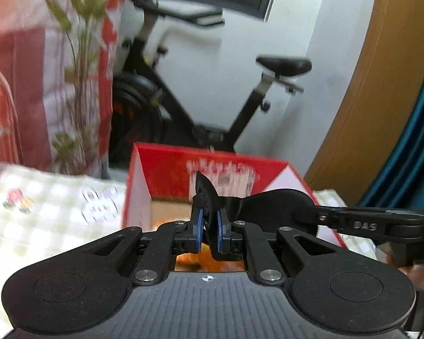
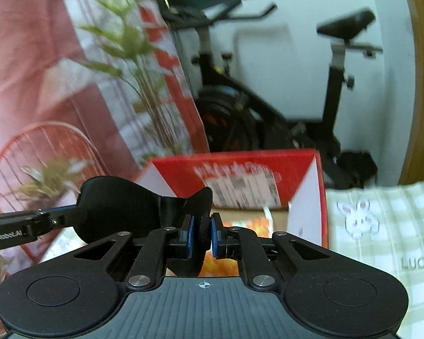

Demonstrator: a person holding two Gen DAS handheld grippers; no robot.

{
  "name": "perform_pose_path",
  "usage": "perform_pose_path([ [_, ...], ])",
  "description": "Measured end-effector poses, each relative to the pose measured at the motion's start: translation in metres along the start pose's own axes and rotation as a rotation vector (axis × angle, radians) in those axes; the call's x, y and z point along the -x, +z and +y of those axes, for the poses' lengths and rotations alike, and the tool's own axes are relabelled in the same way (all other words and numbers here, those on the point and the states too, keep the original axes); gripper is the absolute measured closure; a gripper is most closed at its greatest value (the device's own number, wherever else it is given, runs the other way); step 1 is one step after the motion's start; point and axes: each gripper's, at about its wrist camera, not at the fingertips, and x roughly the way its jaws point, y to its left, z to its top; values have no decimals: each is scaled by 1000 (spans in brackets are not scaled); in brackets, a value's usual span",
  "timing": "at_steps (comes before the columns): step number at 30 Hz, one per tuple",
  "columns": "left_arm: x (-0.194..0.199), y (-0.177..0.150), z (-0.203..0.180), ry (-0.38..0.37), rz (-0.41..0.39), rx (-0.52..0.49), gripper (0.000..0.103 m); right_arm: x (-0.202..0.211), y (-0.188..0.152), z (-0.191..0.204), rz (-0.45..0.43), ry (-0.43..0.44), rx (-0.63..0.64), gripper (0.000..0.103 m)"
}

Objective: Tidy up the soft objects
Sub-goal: 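Carry the black eye mask with the left gripper over the red box, then open the left gripper to drop the eye mask into the box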

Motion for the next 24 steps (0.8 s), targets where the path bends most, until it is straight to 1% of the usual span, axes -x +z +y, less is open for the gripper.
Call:
perform_pose_path([
  [4, -20, -7, 3, 11, 69, -6, 92, -29, -6, -5, 85, -28, 0, 92],
  [8, -36, -10, 9, 22, 149, 29, 92, -45, -7, -8, 138, -51, 1, 92],
  [10, -42, -11, 11, 29, 176, 42, 92, -52, -10, -7, 162, -62, -5, 92],
  [14, -47, -8, 8, 28, 194, 24, 92, -57, -10, -6, 184, -60, -2, 92],
  [20, -49, -7, 7, 32, 208, -10, 92, -59, -12, -9, 193, -83, -13, 91],
  [22, -47, -6, 2, 26, 196, -44, 91, -56, -11, -9, 171, -94, 1, 88],
  [24, -43, -4, -1, 27, 178, -74, 90, -49, -9, -7, 131, -107, 31, 81],
])
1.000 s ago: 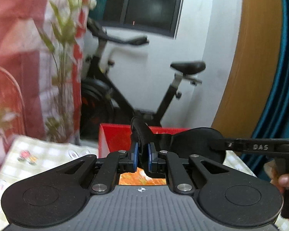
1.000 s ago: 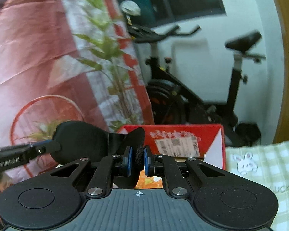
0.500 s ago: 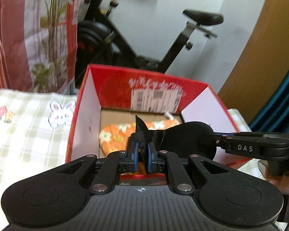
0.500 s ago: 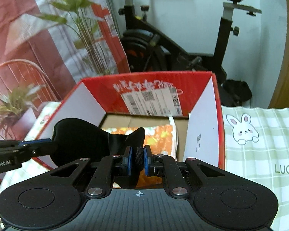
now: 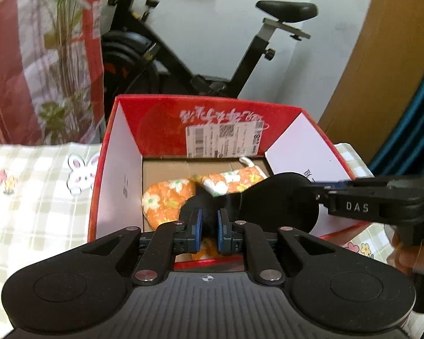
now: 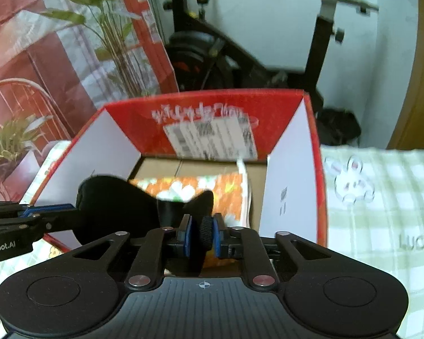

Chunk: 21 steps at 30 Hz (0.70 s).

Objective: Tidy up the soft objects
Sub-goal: 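Open the left gripper to drop the eye mask into the box, then move the left tool back down toward the blue cotton pad package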

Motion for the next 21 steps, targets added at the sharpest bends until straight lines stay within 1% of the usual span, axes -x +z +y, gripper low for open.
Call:
perform_pose_path([
  [2, 6, 2, -3, -2, -17, -19, 84, 6, 2, 2, -20, -39, 27, 76],
  [3, 9, 4, -5, 3, -28, -26, 71, 9, 3, 2, -30, -50, 34, 72],
  [4, 12, 5, -6, 8, -43, -32, 54, 13, 4, 2, -38, -52, 37, 69],
  [5, 17, 5, -8, 13, -62, -39, 42, 17, 5, 2, -45, -54, 38, 58],
  [6, 23, 6, -10, 19, -83, -49, 39, 21, 5, 1, -52, -54, 42, 48],
  [8, 31, 7, -14, 35, -105, -74, 28, 31, 5, 3, -69, -63, 69, 41],
  [9, 35, 8, -16, 36, -113, -81, 25, 35, 5, 4, -74, -72, 82, 36],
  [10, 40, 8, -17, 34, -124, -85, 18, 40, 5, 5, -79, -83, 91, 33],
  [11, 45, 8, -17, 32, -135, -83, 12, 45, 5, 5, -87, -93, 97, 28],
  [12, 51, 8, -17, 32, -148, -76, 10, 50, 4, 6, -95, -96, 99, 21],
  [13, 55, 8, -17, 33, -157, -71, 7, 55, 4, 6, -106, -99, 101, 18],
  [15, 64, 7, -17, 37, -168, -64, 6, 65, 1, 8, -126, -106, 105, 7],
  [18, 77, 3, -16, 51, -176, -60, 2, 82, -4, 13, -157, -98, 109, 1],
  [21, 89, -3, -15, 64, -186, -60, 0, 97, -9, 17, -181, -85, 107, 0],
])
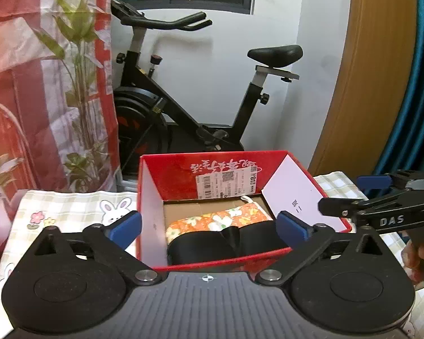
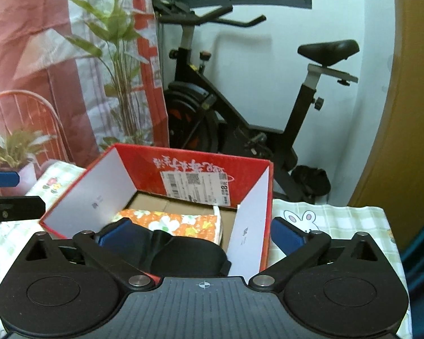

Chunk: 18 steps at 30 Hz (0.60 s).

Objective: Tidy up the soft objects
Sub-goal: 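Move the left tool back down toward the blue cotton pad package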

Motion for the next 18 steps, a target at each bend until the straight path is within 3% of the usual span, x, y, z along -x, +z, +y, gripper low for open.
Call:
perform_pose_path([
  [18, 76, -42, -5, 48, -79, -3, 0, 77, -46, 32, -88, 71, 22, 0],
])
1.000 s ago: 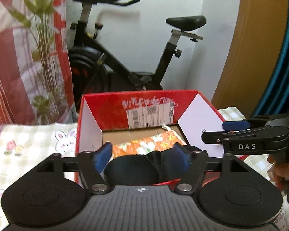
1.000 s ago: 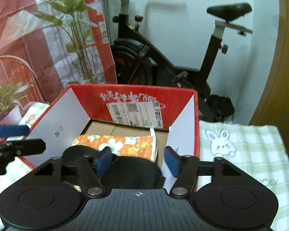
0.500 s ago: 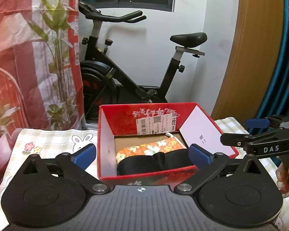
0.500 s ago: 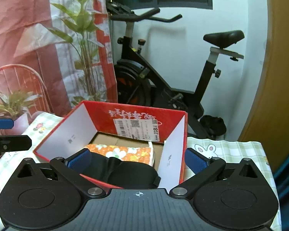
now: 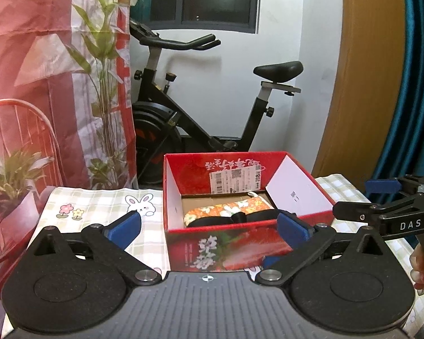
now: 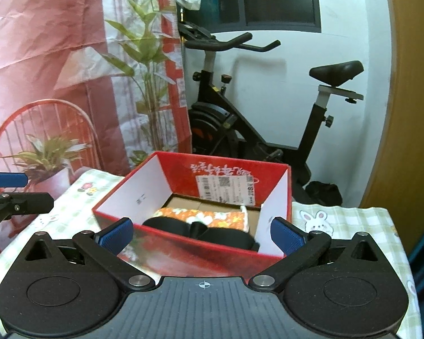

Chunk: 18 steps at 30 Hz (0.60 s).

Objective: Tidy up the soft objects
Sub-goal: 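Move the left tool back down toward the blue cotton pad package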

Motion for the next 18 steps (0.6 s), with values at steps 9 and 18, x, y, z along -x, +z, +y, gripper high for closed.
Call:
perform_pose_path([
  [9, 26, -50, -5, -36, 33, 8, 0, 34, -48, 6, -41, -17, 15, 0],
  [18, 26, -89, -4, -74, 101, 42, 0, 46, -102, 7, -19, -25, -20, 0],
])
